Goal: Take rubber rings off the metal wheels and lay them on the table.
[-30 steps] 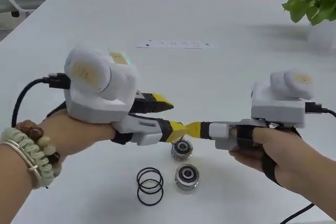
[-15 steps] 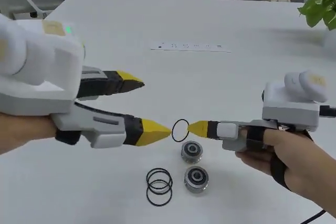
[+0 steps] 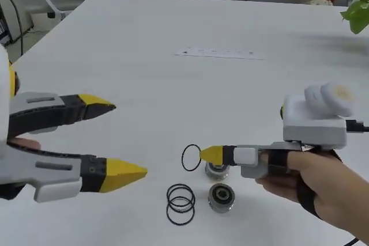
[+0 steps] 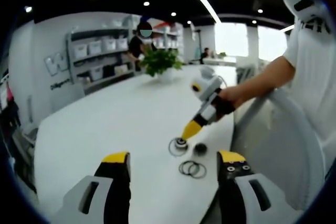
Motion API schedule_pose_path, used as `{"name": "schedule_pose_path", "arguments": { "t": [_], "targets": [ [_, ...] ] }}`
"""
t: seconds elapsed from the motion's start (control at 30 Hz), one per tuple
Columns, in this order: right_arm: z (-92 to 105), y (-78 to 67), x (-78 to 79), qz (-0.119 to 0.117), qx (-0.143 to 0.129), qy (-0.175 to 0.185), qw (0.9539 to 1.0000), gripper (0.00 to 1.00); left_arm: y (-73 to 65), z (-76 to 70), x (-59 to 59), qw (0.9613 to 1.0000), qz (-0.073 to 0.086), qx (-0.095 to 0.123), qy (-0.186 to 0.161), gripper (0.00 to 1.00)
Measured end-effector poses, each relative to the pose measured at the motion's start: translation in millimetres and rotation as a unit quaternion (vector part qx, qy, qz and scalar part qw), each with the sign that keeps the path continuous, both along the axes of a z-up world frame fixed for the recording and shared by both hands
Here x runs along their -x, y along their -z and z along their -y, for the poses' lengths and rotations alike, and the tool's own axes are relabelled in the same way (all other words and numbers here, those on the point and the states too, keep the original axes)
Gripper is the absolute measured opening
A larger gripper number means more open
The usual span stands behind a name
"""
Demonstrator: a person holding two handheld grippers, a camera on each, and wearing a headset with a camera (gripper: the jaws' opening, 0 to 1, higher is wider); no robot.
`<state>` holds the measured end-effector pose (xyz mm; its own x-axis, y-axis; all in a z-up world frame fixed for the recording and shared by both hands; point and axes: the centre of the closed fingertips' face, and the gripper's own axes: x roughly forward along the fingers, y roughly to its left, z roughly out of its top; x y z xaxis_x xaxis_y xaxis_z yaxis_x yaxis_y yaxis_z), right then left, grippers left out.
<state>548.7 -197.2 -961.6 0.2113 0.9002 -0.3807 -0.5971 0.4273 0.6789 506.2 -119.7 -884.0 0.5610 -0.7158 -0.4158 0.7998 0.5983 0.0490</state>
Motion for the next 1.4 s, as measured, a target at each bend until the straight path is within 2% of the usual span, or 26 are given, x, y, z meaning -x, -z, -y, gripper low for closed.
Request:
{"name": "schedule_pose_path", "arguments": {
  "t": [0.07,0.17,0.4,0.53,0.67,0.87,0.97,1.4],
  "targets": [
    [-2.8,1.3,4.5,-0.001,0.003,-0.011,0.9999,0.0,8.7,-5.4,1.8,0.9998,-0.011,0.001,-0.017,0.68],
    [-5.5,4.9,10.3,-0.004,0.01,-0.025,0.9996,0.0,18.4,-4.7,9.2,0.9994,-0.027,0.008,-0.018,0.68],
    [-8.6,14.3,23.0,-0.008,0.03,-0.059,0.9978,0.0,40.2,-5.4,20.6,0.9985,-0.05,-0.01,-0.02,0.68],
    [-14.1,18.6,35.9,-0.009,0.039,-0.09,0.9952,0.0,48.7,-7.0,26.5,0.9975,-0.066,-0.011,-0.021,0.68],
    [-16.3,26.2,40.7,-0.007,0.053,-0.107,0.9928,0.0,51.4,-7.9,26.9,0.9973,-0.069,-0.014,-0.023,0.68],
    [-14.1,35.3,44.0,-0.008,0.072,-0.122,0.9899,0.0,57.3,-9.9,27.3,0.9961,-0.083,-0.011,-0.028,0.67],
    [-13.1,35.0,42.5,-0.007,0.073,-0.119,0.9902,0.0,59.9,-11.8,27.6,0.9958,-0.085,-0.018,-0.03,0.66],
    [-6.6,40.3,36.7,-0.007,0.088,-0.104,0.9907,0.0,60.1,-11.6,27.6,0.996,-0.082,-0.019,-0.029,0.66]
  ]
}}
